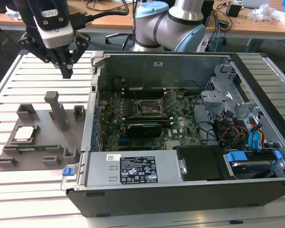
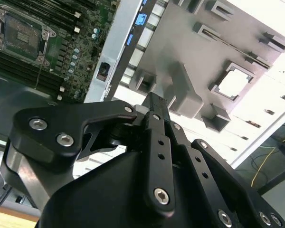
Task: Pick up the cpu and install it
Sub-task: 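Reach for the cpu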
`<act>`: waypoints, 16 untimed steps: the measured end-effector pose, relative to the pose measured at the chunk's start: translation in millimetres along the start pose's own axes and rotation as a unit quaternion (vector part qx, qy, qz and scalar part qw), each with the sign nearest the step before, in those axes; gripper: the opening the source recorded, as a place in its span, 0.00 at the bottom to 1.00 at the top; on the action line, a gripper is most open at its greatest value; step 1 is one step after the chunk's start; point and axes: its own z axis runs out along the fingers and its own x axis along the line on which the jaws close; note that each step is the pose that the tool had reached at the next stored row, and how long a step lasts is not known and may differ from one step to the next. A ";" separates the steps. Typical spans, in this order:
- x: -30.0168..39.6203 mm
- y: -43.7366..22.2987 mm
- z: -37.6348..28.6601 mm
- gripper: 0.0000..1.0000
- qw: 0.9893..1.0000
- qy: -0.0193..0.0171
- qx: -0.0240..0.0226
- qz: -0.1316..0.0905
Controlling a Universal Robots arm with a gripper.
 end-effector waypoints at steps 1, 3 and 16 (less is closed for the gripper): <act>1.1 -0.1 0.0 0.11 1.000 0.000 0.000 0.000; 4.7 -0.4 -0.1 0.11 1.000 0.000 0.000 0.000; 32.0 -2.4 -0.5 0.11 1.000 0.000 0.000 0.000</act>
